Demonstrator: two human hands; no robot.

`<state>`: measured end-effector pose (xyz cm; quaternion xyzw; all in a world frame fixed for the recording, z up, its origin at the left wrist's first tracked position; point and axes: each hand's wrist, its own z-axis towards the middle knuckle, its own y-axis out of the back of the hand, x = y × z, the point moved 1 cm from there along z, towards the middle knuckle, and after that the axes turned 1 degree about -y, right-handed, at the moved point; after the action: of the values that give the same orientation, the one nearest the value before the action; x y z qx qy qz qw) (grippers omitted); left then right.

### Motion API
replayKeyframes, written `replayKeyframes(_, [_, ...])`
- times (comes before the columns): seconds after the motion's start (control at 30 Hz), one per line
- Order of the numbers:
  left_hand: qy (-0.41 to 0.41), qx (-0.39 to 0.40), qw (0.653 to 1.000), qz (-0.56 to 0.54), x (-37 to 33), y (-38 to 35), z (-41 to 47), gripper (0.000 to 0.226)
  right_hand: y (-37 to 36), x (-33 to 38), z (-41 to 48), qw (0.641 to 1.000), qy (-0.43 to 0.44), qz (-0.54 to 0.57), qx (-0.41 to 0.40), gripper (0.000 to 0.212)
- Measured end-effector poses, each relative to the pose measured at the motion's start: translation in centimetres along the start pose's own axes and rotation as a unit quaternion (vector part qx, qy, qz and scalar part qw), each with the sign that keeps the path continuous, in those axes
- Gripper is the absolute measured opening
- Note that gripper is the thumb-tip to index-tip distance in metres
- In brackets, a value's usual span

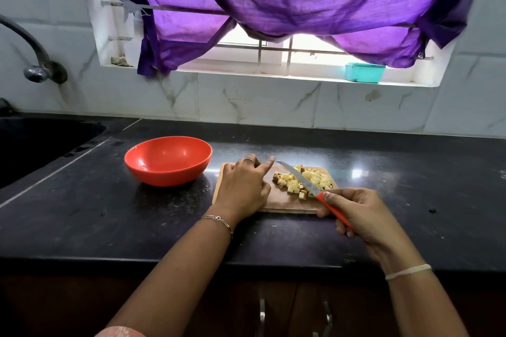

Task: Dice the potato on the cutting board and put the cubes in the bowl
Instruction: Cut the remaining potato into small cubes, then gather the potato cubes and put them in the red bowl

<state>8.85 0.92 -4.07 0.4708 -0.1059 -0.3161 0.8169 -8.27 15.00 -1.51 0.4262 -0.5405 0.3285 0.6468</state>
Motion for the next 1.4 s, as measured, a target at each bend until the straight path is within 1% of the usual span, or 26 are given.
replayKeyframes(0.07, [0.014,0.007,1.000,0.002,0.1,-0.1,0.1,0.056,0.7,0.0,-0.1,1.000,0.008,0.004,-0.013,0.010])
replayKeyframes(0.13, [0.010,0.006,1.000,-0.001,0.0,-0.1,0.0,0.056,1.6,0.0,0.0,0.999,0.017,0.001,-0.041,0.009])
replayKeyframes(0.23, [0.001,-0.002,1.000,-0.014,-0.2,-0.1,0.0,0.054,3.4,-0.5,0.7,0.992,0.025,-0.017,-0.120,0.011])
replayKeyframes(0.33, [0.008,-0.008,0.999,-0.046,-0.1,-0.1,0.0,0.049,5.6,-1.4,1.7,0.975,0.038,-0.079,-0.202,0.015])
replayKeyframes(0.4, [0.018,-0.005,0.997,-0.076,0.0,-0.2,0.1,0.046,7.3,-2.2,2.1,0.956,0.039,-0.145,-0.253,0.017])
replayKeyframes(0.47, [0.027,-0.004,0.995,-0.097,0.1,-0.3,0.2,0.043,8.6,-2.8,2.4,0.934,0.033,-0.215,-0.284,0.015])
replayKeyframes(0.5, [0.029,-0.004,0.994,-0.105,0.1,-0.3,0.3,0.042,8.9,-2.9,2.5,0.929,0.033,-0.232,-0.286,0.014])
replayKeyframes(0.6, [0.034,0.005,0.991,-0.127,0.0,-0.2,0.7,0.039,8.6,-3.4,3.3,0.932,0.039,-0.248,-0.262,0.008])
replayKeyframes(0.7, [0.038,0.034,0.986,-0.156,-0.4,-0.2,1.1,0.039,7.3,-3.9,4.5,0.930,0.050,-0.275,-0.238,0.007])
replayKeyframes(0.87, [0.042,0.066,0.979,-0.187,-0.8,-0.5,1.8,0.039,6.3,-4.3,5.7,0.907,0.047,-0.348,-0.232,0.019])
replayKeyframes(1.0, [0.054,0.085,0.976,-0.195,-1.0,-0.5,2.5,0.037,6.1,-4.9,6.2,0.894,0.044,-0.392,-0.214,0.017])
replayKeyframes(1.1, [0.077,0.105,0.970,-0.206,-0.9,-0.5,3.0,0.036,5.9,-4.4,6.1,0.878,0.083,-0.407,-0.236,0.020])
replayKeyframes(1.13, [0.081,0.111,0.967,-0.213,-0.9,-0.5,3.2,0.036,5.7,-3.9,6.0,0.880,0.111,-0.396,-0.239,0.023])
replayKeyframes(1.17, [0.084,0.116,0.965,-0.220,-0.8,-0.5,3.4,0.035,5.3,-3.3,5.9,0.885,0.140,-0.383,-0.226,0.027])
replayKeyframes(1.2, [0.088,0.123,0.962,-0.228,-0.8,-0.5,3.6,0.035,4.7,-2.7,5.9,0.895,0.164,-0.369,-0.191,0.034])
replayKeyframes(1.23, [0.090,0.129,0.959,-0.236,-0.9,-0.4,3.7,0.034,4.0,-2.1,6.0,0.909,0.176,-0.354,-0.135,0.043])
replayKeyframes(1.3, [0.097,0.134,0.954,-0.249,-1.1,-0.3,4.0,0.034,2.3,-1.3,6.0,0.931,0.166,-0.324,-0.005,0.065])
replayKeyframes(1.33, [0.103,0.133,0.951,-0.257,-1.3,-0.3,4.2,0.035,1.5,-1.2,6.2,0.933,0.153,-0.322,0.043,0.076])
replayKeyframes(1.37, [0.111,0.130,0.949,-0.267,-1.3,-0.3,4.3,0.036,0.7,-1.2,6.5,0.929,0.144,-0.333,0.073,0.087])
replayKeyframes(1.4, [0.121,0.128,0.945,-0.276,-1.3,-0.3,4.5,0.037,0.1,-1.4,6.9,0.923,0.135,-0.351,0.086,0.097])
